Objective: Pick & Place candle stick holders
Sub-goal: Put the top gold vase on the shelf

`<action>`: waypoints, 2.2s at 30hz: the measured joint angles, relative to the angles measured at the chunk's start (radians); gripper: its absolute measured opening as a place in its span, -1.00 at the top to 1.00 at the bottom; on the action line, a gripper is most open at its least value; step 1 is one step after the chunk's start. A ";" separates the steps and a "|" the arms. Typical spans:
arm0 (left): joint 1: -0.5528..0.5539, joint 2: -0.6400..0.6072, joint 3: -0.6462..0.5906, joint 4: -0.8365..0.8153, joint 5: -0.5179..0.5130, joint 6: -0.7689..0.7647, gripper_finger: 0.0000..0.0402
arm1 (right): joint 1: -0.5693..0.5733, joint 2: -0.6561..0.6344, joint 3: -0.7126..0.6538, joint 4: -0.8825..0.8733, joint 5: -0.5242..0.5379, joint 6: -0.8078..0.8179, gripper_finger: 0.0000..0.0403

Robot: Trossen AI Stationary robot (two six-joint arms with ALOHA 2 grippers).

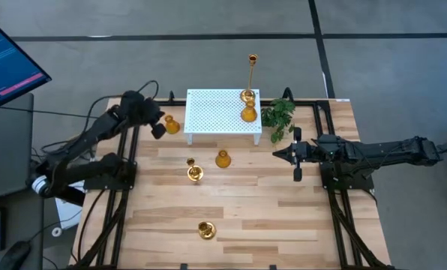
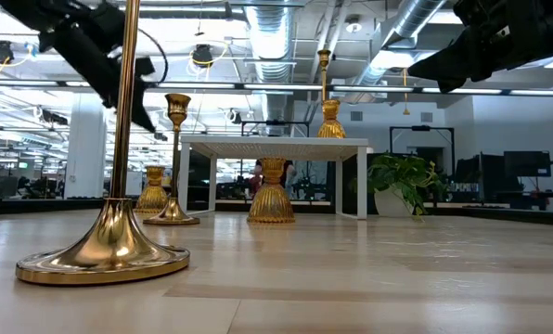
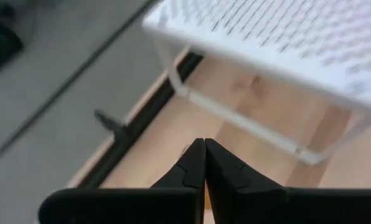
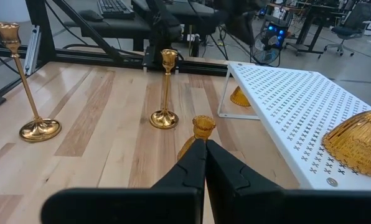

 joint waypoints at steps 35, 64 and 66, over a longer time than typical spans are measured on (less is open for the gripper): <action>0.027 0.172 0.003 -0.005 0.181 0.001 0.68 | 0.000 0.000 0.000 -0.018 0.000 -0.002 1.00; -0.051 0.212 0.001 -0.006 0.003 0.001 0.34 | 0.000 0.000 0.000 -0.022 0.000 -0.001 1.00; -0.051 0.180 0.001 -0.006 0.010 0.001 0.34 | 0.000 0.000 0.000 -0.022 0.000 -0.001 1.00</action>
